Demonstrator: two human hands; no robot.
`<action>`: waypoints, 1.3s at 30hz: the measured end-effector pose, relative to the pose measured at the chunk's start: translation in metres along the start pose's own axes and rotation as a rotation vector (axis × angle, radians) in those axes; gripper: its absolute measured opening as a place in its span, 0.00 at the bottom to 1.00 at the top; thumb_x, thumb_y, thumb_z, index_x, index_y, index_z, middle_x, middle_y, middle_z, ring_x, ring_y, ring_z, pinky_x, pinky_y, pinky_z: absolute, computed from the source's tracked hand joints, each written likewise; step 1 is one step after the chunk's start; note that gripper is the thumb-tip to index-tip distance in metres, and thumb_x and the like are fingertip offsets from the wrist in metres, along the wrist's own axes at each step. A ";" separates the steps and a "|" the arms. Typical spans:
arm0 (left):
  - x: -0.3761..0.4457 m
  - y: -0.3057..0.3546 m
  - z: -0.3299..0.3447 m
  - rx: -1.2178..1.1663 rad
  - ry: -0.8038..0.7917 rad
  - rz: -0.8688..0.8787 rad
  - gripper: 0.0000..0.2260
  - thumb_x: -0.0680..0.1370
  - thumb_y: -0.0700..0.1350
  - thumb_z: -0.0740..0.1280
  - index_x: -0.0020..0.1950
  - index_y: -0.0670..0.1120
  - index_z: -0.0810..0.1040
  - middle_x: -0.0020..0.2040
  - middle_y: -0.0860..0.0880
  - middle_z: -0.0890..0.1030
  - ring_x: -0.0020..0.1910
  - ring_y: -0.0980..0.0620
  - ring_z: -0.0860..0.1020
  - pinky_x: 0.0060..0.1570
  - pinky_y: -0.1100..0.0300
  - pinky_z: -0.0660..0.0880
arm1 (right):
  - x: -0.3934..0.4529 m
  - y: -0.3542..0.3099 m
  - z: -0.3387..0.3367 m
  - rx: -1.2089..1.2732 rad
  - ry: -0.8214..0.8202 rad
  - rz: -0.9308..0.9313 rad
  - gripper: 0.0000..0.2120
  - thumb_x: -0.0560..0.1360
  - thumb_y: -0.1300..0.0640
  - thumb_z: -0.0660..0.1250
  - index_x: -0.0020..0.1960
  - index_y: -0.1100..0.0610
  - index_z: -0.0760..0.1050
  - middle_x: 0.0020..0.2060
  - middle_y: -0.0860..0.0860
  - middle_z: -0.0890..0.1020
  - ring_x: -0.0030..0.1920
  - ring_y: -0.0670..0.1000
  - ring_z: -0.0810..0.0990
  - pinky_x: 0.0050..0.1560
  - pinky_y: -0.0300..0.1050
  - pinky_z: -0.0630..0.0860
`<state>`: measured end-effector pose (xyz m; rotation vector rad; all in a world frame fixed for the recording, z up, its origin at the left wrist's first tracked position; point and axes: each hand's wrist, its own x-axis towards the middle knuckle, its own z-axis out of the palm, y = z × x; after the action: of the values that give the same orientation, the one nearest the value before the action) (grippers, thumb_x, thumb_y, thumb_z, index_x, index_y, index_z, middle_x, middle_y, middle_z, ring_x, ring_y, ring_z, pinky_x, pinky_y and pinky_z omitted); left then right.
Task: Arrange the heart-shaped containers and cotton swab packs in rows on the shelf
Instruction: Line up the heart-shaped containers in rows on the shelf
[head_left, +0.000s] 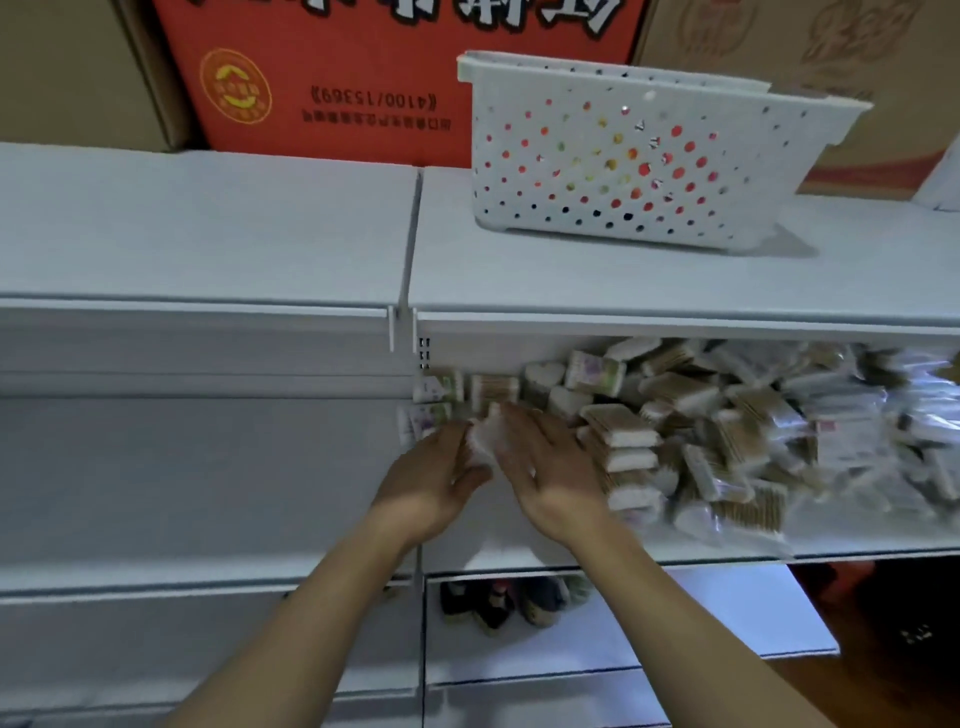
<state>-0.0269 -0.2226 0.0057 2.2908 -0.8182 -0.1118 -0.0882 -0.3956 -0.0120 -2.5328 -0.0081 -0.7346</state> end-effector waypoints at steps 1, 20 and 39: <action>-0.005 -0.004 -0.005 -0.064 0.040 -0.065 0.21 0.79 0.54 0.68 0.69 0.49 0.69 0.59 0.51 0.80 0.57 0.48 0.79 0.43 0.61 0.67 | 0.004 -0.001 0.003 -0.007 0.007 -0.010 0.26 0.83 0.44 0.53 0.69 0.60 0.75 0.63 0.59 0.79 0.63 0.58 0.75 0.63 0.46 0.71; -0.070 -0.075 -0.071 -0.486 0.229 -0.306 0.27 0.77 0.44 0.72 0.72 0.56 0.65 0.51 0.48 0.82 0.51 0.48 0.82 0.56 0.52 0.79 | 0.035 -0.039 0.080 -0.663 -0.344 -0.120 0.22 0.69 0.56 0.69 0.63 0.55 0.76 0.52 0.57 0.80 0.54 0.63 0.79 0.47 0.55 0.77; -0.074 -0.068 -0.095 -0.806 0.093 -0.283 0.33 0.79 0.37 0.68 0.79 0.55 0.58 0.61 0.51 0.80 0.58 0.58 0.79 0.60 0.59 0.77 | 0.001 -0.130 0.044 0.654 -0.110 0.400 0.23 0.76 0.60 0.65 0.68 0.42 0.70 0.61 0.43 0.78 0.57 0.40 0.78 0.54 0.38 0.77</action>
<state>-0.0224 -0.0854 0.0239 1.6078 -0.3000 -0.3832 -0.0836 -0.2616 0.0164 -1.8624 0.1858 -0.3510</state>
